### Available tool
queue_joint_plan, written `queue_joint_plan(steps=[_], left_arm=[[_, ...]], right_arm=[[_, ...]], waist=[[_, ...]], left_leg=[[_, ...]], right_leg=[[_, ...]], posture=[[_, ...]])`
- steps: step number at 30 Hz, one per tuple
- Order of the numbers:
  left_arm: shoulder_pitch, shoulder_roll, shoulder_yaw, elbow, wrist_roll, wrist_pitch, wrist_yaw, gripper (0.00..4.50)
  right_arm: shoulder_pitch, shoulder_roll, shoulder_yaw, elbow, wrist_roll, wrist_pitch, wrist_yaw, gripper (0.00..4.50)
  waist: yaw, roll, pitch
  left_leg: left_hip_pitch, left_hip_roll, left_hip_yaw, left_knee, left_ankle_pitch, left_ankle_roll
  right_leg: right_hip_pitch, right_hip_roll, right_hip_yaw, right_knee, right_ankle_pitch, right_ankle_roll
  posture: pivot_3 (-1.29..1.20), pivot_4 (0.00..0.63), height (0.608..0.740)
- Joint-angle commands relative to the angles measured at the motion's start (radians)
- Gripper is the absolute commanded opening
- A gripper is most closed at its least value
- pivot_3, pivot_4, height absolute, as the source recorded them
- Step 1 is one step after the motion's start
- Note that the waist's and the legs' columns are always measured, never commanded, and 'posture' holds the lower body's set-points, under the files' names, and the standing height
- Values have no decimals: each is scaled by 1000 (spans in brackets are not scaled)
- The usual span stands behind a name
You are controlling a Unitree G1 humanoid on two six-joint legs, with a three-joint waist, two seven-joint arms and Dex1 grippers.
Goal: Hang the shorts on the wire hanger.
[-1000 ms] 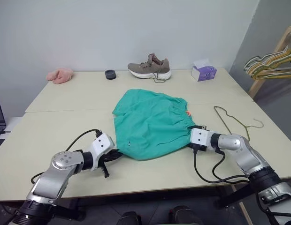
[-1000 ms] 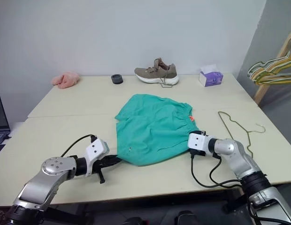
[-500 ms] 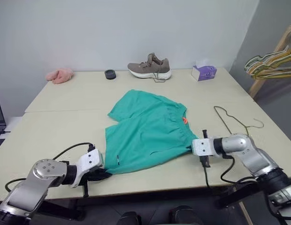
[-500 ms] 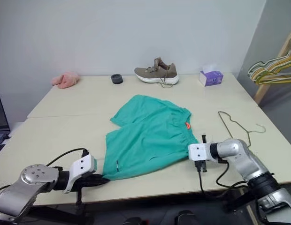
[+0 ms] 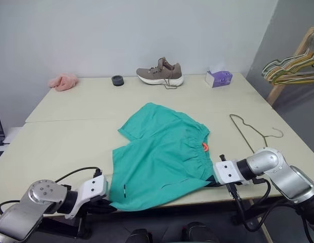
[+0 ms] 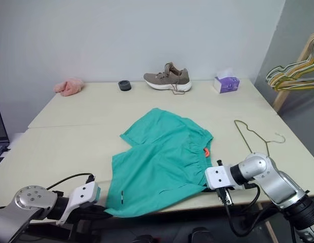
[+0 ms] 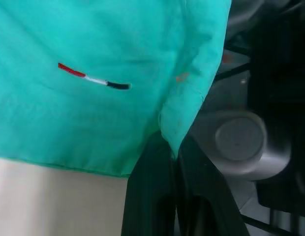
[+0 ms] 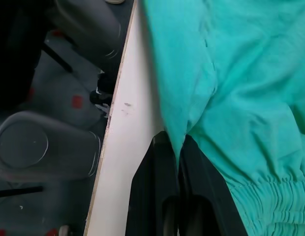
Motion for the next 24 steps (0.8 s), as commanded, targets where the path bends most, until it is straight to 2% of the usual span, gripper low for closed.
queue_joint_plan(steps=[1,2,8,11,13,16,19,24], left_arm=[[17,14,14,-55,-33,41,-9,481],[25,16,19,-64,-40,50,-12,668],[62,22,64,-58,-50,36,-22,2468],[34,-10,104,-20,-95,41,-14,3465],[5,-31,135,-17,-148,68,-13,3999],[-48,-63,160,-36,-215,106,-5,3999],[-121,-115,159,-49,-230,102,47,3999],[-309,-233,121,-2,-157,56,193,3999]], right_arm=[[-3,-25,-4,-29,-12,-7,18,410],[-2,-33,-7,-33,-4,-9,29,590],[21,-63,-62,-128,173,126,101,2647],[31,-41,-120,-164,291,236,72,3668],[26,-10,-165,-165,351,305,20,3668],[1,81,-266,-105,395,396,-137,3668],[-23,153,-366,-13,368,449,-322,3668],[-32,189,-486,163,254,474,-601,3668]], waist=[[1,0,0],[1,0,0],[2,0,0],[2,0,0],[3,0,0],[3,-1,0],[2,-1,0],[16,-2,-1]], left_leg=[[0,0,0,0,0,0],[0,0,0,0,0,0],[0,0,-1,0,0,0],[0,0,-2,0,0,0],[0,0,-3,0,0,0],[0,1,-3,2,0,0],[0,2,-3,3,0,0],[-1,-1,-2,4,0,0]], right_leg=[[0,0,0,0,0,0],[0,0,0,0,0,0],[0,0,-1,0,0,0],[0,0,-2,0,-1,-1],[1,0,-3,0,-2,-4],[2,0,-6,0,-2,-4],[2,0,-5,0,-2,-3],[2,0,-3,0,2,4]], posture=[[-63,0,740],[-61,0,740],[-60,0,740],[-62,0,740],[-61,0,740],[-66,0,740],[-79,0,740],[-97,0,740]])
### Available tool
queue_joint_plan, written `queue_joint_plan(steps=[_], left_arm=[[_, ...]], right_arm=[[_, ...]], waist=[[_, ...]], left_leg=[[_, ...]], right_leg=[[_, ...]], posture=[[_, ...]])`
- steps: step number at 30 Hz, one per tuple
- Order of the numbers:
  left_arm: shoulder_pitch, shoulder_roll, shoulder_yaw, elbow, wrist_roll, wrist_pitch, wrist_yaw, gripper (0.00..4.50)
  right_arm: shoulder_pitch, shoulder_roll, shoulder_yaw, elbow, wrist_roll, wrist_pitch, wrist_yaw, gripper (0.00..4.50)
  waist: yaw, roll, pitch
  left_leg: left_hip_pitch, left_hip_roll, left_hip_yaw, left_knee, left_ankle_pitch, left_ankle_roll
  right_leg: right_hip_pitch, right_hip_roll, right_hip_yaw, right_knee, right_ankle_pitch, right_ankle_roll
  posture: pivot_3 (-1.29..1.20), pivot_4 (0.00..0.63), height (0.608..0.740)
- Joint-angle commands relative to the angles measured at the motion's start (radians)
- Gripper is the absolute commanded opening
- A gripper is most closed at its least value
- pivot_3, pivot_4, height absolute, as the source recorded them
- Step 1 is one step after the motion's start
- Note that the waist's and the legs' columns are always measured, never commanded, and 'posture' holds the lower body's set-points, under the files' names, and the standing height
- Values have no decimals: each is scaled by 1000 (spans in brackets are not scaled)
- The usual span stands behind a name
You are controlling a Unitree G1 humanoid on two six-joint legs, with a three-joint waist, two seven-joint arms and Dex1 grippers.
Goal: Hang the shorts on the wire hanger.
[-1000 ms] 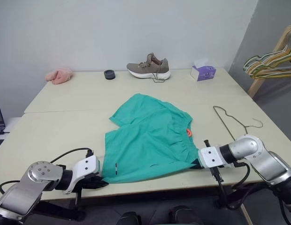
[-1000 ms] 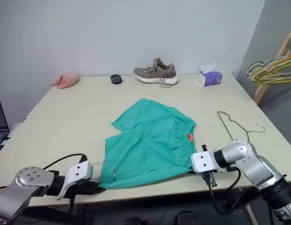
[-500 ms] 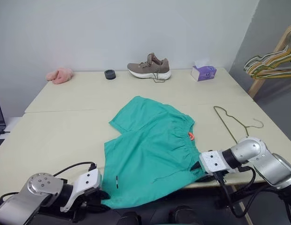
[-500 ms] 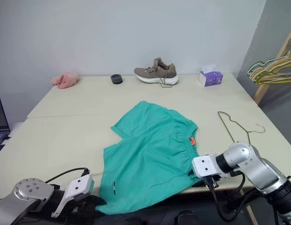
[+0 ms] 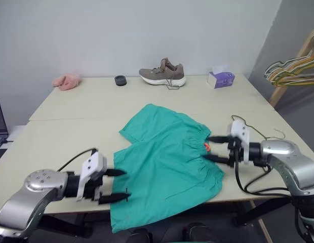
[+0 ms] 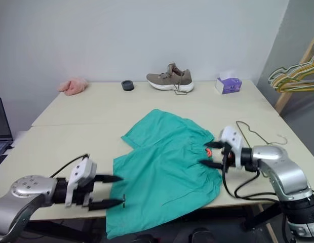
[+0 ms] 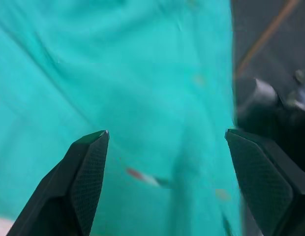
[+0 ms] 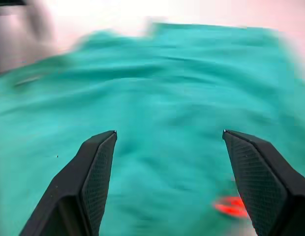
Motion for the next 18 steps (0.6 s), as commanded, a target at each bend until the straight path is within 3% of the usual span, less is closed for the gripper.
queue_joint_plan(steps=[1,4,8,14,18], left_arm=[[-127,-56,-22,41,67,-51,103,3999],[-235,-104,-66,85,105,-66,140,3999],[-308,-130,-128,96,123,-84,113,3999],[-358,-138,-178,105,124,-118,55,3999],[-370,-129,-178,88,103,-111,24,3999]], right_arm=[[-14,-2,-88,114,-98,-11,-191,3668],[-54,17,-127,283,-193,-63,-373,3668],[-125,26,-153,498,-228,-89,-461,3668],[-237,13,-117,823,-274,-135,-449,3668],[-296,17,-85,966,-283,-111,-367,3668]], waist=[[6,0,0],[6,1,-1],[-16,1,-1],[-60,1,-1],[-77,0,-3]], left_leg=[[0,-1,0,0,0,0],[-2,-2,4,0,0,0],[-2,-2,13,0,0,0],[-1,-1,18,0,-1,3],[0,0,17,0,-2,3]], right_leg=[[0,0,1,0,0,0],[1,2,4,0,1,1],[0,4,10,0,2,3],[-1,5,13,0,3,5],[0,6,13,0,3,5]], posture=[[-101,0,740],[-111,0,740],[-121,0,740],[-121,0,740],[-117,0,740]])
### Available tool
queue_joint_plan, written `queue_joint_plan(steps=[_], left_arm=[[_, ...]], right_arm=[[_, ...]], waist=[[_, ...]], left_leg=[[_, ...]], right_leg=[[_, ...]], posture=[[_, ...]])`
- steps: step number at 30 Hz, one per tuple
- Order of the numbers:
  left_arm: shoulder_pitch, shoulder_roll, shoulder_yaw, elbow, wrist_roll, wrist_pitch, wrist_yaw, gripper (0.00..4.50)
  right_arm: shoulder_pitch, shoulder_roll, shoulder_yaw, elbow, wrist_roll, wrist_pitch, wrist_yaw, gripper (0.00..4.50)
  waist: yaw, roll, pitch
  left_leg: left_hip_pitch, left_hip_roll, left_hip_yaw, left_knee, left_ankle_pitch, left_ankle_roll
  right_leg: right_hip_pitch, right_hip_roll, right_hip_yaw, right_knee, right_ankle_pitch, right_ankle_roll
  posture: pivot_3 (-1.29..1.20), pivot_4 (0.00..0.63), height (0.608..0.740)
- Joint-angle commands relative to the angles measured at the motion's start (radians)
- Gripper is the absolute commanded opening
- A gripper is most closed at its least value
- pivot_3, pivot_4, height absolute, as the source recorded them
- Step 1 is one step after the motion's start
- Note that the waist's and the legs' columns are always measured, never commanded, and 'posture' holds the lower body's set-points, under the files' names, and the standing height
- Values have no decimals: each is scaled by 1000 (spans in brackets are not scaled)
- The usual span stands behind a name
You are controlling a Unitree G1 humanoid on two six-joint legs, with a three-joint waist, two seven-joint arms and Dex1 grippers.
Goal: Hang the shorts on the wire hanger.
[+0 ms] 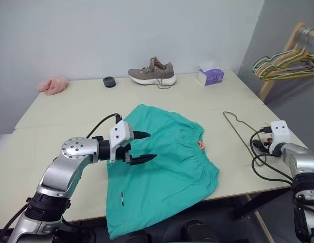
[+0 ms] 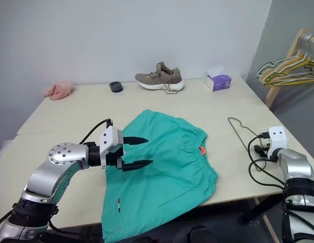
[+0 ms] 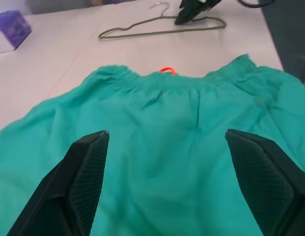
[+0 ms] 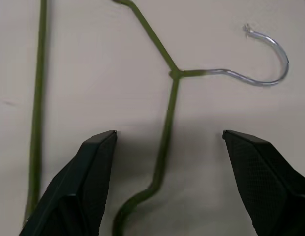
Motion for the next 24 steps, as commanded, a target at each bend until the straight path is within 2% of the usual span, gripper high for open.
queue_joint_plan(steps=[1,2,7,11,15,18,20,23,24], left_arm=[[-29,12,13,-32,-22,-7,-26,4023],[-35,13,13,-33,-22,-5,-28,4023],[-58,10,12,-33,-20,2,-29,4023],[-64,10,16,-37,-17,8,-17,4023],[-70,7,37,-25,-15,23,14,4023],[-89,-2,66,30,-5,28,64,4023],[-113,-13,94,84,-6,43,111,4023],[-147,-11,124,168,8,43,154,4487],[-155,-10,132,187,5,49,158,4487]], right_arm=[[-50,-6,30,127,-18,32,68,3268],[-65,-3,30,166,-17,47,81,3066],[-108,3,76,307,-62,57,98,1430],[-147,12,40,393,-49,36,14,78],[-178,9,36,405,-53,-28,-12,33],[-192,12,72,326,-71,-96,28,33],[-183,11,113,216,-93,-167,82,33],[-135,-4,178,-24,-118,-239,173,0],[-119,-10,192,-98,-122,-248,196,0]], waist=[[-2,-1,-1],[-2,-2,-2],[0,-15,-14],[7,-20,-17],[7,-19,-19],[7,-18,-18],[4,-13,-15],[-4,-3,-12],[-6,-1,-12]], left_leg=[[0,0,0,0,0,0],[0,1,0,0,0,0],[1,1,-2,0,0,0],[6,1,-8,1,-1,0],[7,-1,-15,1,-1,0],[4,-3,-14,3,-1,1],[3,-3,-14,3,-1,1],[2,-3,-13,2,-1,1],[1,-2,-13,1,-1,1]], right_leg=[[0,1,0,0,0,0],[0,1,0,0,0,0],[2,1,-1,-1,0,0],[14,1,-4,-8,0,0],[19,1,-6,-16,1,2],[19,-1,-4,-17,3,4],[17,-1,-3,-17,3,5],[14,-1,-2,-16,3,6],[13,0,-2,-15,3,6]], posture=[[-117,0,740],[-114,0,740],[-113,0,740],[-109,0,740],[-108,0,740],[-113,0,740],[-114,0,740],[-119,0,740],[-119,0,740]])
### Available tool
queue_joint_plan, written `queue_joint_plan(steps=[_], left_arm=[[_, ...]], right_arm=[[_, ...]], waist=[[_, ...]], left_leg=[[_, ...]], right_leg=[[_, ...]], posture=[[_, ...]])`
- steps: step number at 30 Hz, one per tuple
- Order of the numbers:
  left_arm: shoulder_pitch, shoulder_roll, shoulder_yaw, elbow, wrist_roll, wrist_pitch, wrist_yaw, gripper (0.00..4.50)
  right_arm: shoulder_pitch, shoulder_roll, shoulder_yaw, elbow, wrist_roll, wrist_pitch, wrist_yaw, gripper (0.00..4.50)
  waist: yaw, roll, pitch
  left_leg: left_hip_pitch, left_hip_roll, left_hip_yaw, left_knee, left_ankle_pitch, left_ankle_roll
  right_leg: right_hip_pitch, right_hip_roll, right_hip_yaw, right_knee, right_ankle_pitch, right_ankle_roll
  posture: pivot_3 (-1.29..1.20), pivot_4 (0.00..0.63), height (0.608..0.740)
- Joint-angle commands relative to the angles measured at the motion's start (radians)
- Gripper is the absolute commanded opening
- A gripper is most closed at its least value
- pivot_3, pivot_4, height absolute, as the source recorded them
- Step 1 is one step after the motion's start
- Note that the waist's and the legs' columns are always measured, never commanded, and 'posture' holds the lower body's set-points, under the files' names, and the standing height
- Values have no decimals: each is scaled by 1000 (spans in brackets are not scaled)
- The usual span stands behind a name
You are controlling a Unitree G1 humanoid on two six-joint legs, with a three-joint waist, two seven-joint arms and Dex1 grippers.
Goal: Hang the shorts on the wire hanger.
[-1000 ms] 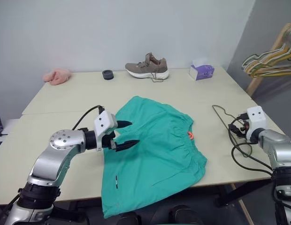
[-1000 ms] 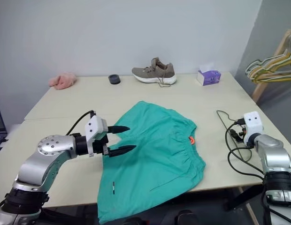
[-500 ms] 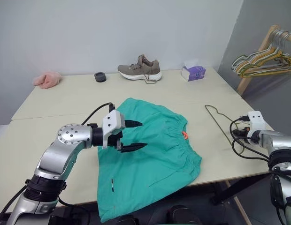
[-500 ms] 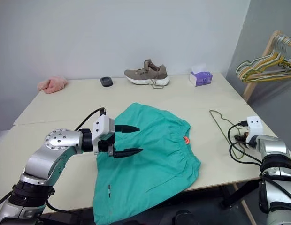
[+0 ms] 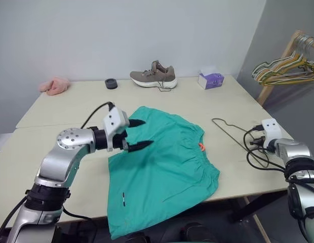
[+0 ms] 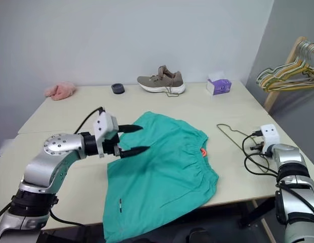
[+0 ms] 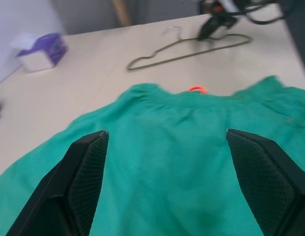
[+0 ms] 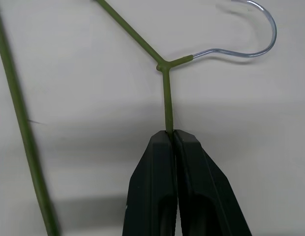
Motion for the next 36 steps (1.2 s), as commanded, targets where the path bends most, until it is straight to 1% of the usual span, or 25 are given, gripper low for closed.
queue_joint_plan(steps=[1,6,13,19,25,30,33,36], left_arm=[[-43,3,52,49,-9,17,27,4487],[-51,6,64,81,-34,75,23,4487],[-32,17,76,86,-101,196,-8,4487],[29,53,59,-6,-221,386,-91,4487],[65,49,34,-70,-257,440,-114,4487],[88,49,5,-85,-251,437,-122,4487],[93,43,-1,-84,-250,431,-115,3882],[105,51,-24,-84,-232,411,-129,3011]], right_arm=[[19,-30,51,-299,-23,-73,100,0],[43,-28,99,-553,-49,-119,151,0],[33,-21,180,-776,-67,-255,259,0],[5,14,256,-875,-113,-374,296,0],[-29,52,284,-903,-135,-417,314,0],[-36,74,280,-921,-127,-411,321,0],[-33,80,274,-937,-118,-401,329,0],[-27,85,269,-955,-109,-385,333,0]], waist=[[-4,4,0],[-2,5,1],[5,5,1],[5,5,1],[8,5,1],[10,5,1],[10,5,1],[10,5,1]], left_leg=[[-1,0,0,0,0,0],[-2,1,-2,-1,0,-1],[-2,0,-3,0,-1,-1],[-2,0,-3,0,-1,-1],[-2,0,-4,0,0,-1],[-2,0,-5,0,0,-1],[-2,0,-5,0,0,-1],[-2,0,-5,0,0,-1]], right_leg=[[-1,0,0,1,0,0],[-2,-4,-1,1,0,0],[-2,-5,-3,1,0,0],[-2,-6,-3,1,0,0],[-2,-6,-3,1,0,0],[-2,-6,-4,1,0,0],[-2,-6,-4,1,0,0],[-2,-6,-4,1,0,-1]], posture=[[-121,0,740],[-127,0,740],[-128,0,740],[-128,0,740],[-125,0,740],[-127,0,740],[-131,0,740],[-132,0,740]])
